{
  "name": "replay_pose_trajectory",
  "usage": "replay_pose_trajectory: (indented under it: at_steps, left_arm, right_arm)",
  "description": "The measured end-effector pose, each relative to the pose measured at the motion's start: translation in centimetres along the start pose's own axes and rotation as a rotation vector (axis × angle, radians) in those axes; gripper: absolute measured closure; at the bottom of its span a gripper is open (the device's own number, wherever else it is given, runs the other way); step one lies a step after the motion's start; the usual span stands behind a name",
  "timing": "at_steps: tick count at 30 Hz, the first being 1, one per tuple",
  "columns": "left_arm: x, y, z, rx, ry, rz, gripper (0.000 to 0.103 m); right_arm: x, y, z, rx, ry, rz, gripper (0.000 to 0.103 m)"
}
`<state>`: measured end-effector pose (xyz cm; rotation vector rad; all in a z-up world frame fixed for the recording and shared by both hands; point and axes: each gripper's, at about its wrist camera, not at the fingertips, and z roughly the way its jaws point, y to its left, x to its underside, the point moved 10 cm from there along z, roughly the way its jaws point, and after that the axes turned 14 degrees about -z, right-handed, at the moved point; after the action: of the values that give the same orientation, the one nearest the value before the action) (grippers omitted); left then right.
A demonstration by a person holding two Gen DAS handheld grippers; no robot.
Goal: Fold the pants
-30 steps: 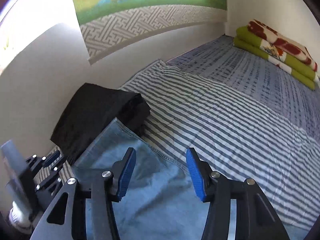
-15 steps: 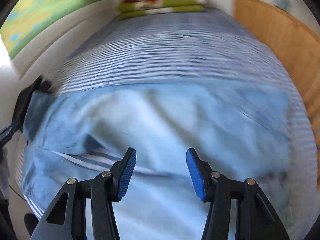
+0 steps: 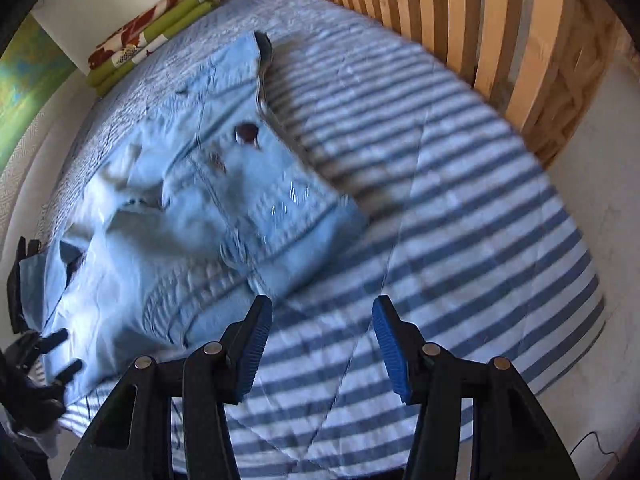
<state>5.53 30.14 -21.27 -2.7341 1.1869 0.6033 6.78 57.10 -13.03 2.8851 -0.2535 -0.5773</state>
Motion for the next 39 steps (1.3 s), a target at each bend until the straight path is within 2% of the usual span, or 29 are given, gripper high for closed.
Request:
replay_pose_trajectory:
  at_steps: [5,6,7,8,9,10,11,12,13,16,22,24,27,29,31,32,35,38,39]
  left_arm:
    - [-0.2,-0.5,4.2,-0.095,0.032,0.058,0.053]
    - [-0.5,-0.6,4.4,-0.077,0.027,0.048,0.06]
    - [-0.8,-0.3,4.6,-0.056,0.039,0.034,0.077]
    - [-1.2,-0.1,4.9,-0.047,0.05,0.02,0.085]
    - [-1.3,0.5,4.9,-0.051,0.056,0.014,0.098]
    - [-1.6,0.7,4.9,-0.049,0.062,0.004,0.1]
    - [-1.8,0.9,4.7,-0.026,0.07,-0.018,0.1]
    - [-2.1,1.0,4.1,0.01,0.073,-0.047,0.1]
    - [-2.3,1.3,3.3,0.04,0.068,-0.073,0.1]
    - [-2.9,1.7,0.7,0.104,0.052,-0.103,0.1]
    - [-3.0,0.6,-5.4,0.222,0.033,-0.108,0.1]
    - [-1.4,-0.8,-5.4,0.238,0.079,-0.079,0.098]
    - [1.0,-1.9,-2.5,0.226,0.209,-0.043,0.08]
    - [1.8,-1.7,-2.7,0.252,0.235,-0.075,0.079]
    - [1.3,-0.6,-4.2,0.275,0.211,-0.104,0.079]
    - [0.5,0.7,-4.9,0.27,0.189,-0.119,0.079]
    - [-3.4,6.2,-6.2,0.162,0.099,-0.163,0.079]
    - [-8.7,12.9,-6.6,0.074,0.013,-0.259,0.079]
    - [-10.7,15.2,-6.7,0.06,-0.012,-0.306,0.078]
  right_arm:
    - [-0.4,1.2,2.1,-0.078,-0.008,0.024,0.055]
    - [-0.6,1.5,2.5,-0.102,-0.01,0.033,0.054]
    - [-0.9,1.7,3.0,-0.118,-0.011,0.045,0.054]
    - [-1.3,1.9,3.4,-0.123,-0.013,0.054,0.054]
    - [-1.7,2.1,3.7,-0.125,-0.023,0.057,0.054]
    - [-2.1,2.3,3.8,-0.133,-0.039,0.063,0.054]
    - [-2.4,2.5,3.9,-0.146,-0.044,0.071,0.054]
    - [-2.7,2.9,3.9,-0.165,-0.048,0.079,0.062]
    - [-3.0,3.4,4.0,-0.174,-0.046,0.081,0.082]
    - [-4.0,4.5,2.4,-0.155,-0.065,0.043,0.092]
    - [-3.8,5.6,-4.3,-0.079,-0.091,-0.059,0.094]
    - [-2.9,5.1,-4.8,-0.025,-0.073,-0.066,0.095]
    - [-1.0,4.2,-1.8,0.086,0.044,-0.116,0.092]
    - [0.0,4.0,-0.9,0.053,0.11,-0.118,0.089]
    - [-0.5,3.8,-2.6,0.032,0.064,-0.126,0.089]
    - [-1.2,4.0,-3.8,0.026,0.032,-0.137,0.089]
    - [-5.6,4.2,-7.3,0.001,-0.078,-0.151,0.089]
    - [-11.7,4.8,-9.1,0.007,-0.161,-0.164,0.087]
    - [-14.2,5.2,-9.1,0.021,-0.184,-0.186,0.083]
